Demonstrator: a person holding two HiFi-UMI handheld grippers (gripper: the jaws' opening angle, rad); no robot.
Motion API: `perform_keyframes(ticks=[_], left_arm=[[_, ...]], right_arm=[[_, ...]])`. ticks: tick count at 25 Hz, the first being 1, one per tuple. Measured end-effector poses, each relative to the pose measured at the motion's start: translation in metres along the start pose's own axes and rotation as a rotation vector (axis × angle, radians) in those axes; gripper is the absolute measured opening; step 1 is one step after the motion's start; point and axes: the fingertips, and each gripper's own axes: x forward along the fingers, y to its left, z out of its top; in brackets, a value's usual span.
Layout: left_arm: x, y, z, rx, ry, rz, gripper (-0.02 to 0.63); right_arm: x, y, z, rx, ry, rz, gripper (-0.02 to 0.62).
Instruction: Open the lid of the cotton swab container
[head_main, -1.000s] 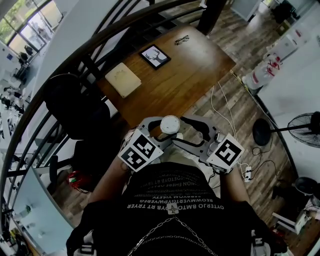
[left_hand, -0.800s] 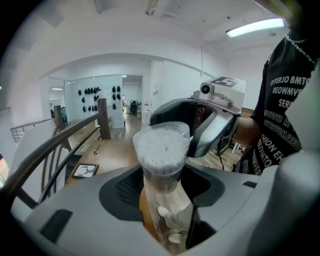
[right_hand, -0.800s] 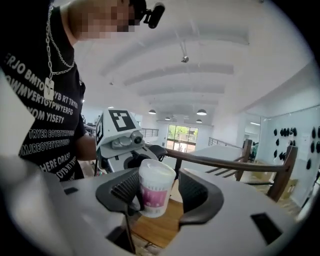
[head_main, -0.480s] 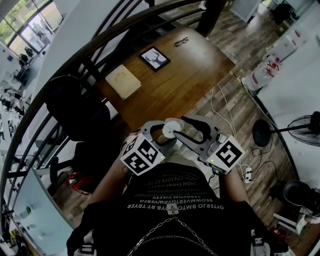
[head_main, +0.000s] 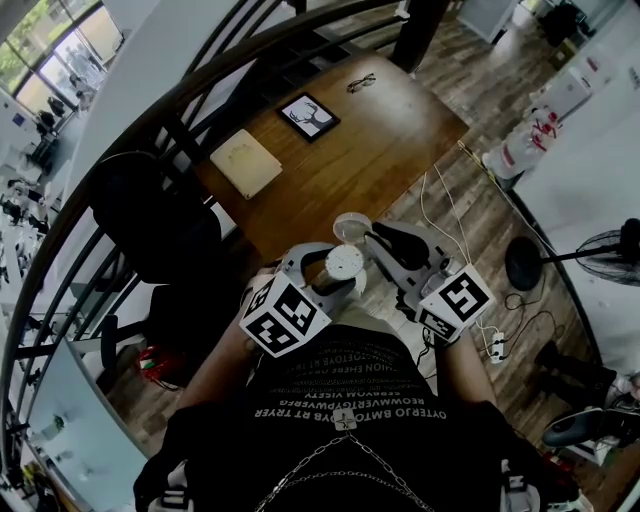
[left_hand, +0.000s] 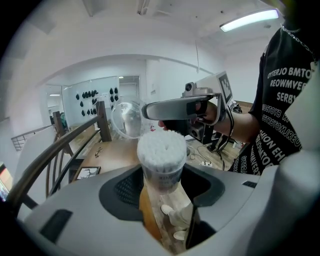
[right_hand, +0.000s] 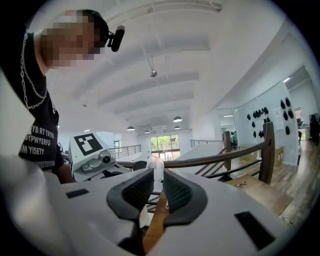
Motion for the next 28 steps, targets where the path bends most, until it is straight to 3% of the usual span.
perform_keyframes(ticks=[8,13,18,23,28], left_arm=[[-0.007,0.0,-0.001,0.013,-0.015,0.006,0.25],[-0.013,0.004,-0.01,0.012,-0.007,0.013,0.25],[-0.015,0.014,-0.012,-0.041,-0.028,0.047,0.251],[-0.025,0.048,-0.011,-0.122,-0.087,0.185,0.252],[-0.036,0.067,-0.019,-0.149,-0.072,0.243,0.252]], right_arm=[[0.01,-0.008,-0.012,0.079,0.026,-0.078,0.074],[0.019,0.001,-0.023,0.129,0.032,-0.071,0.072],[0.017,0.0,-0.021,0.125,0.007,-0.092,0.075],[0.003,-0.019,-0.016,0.1,-0.032,-0.2,0.074],[-0.023,-0.045,-0.026,0.053,0.017,-0.352,0.033]])
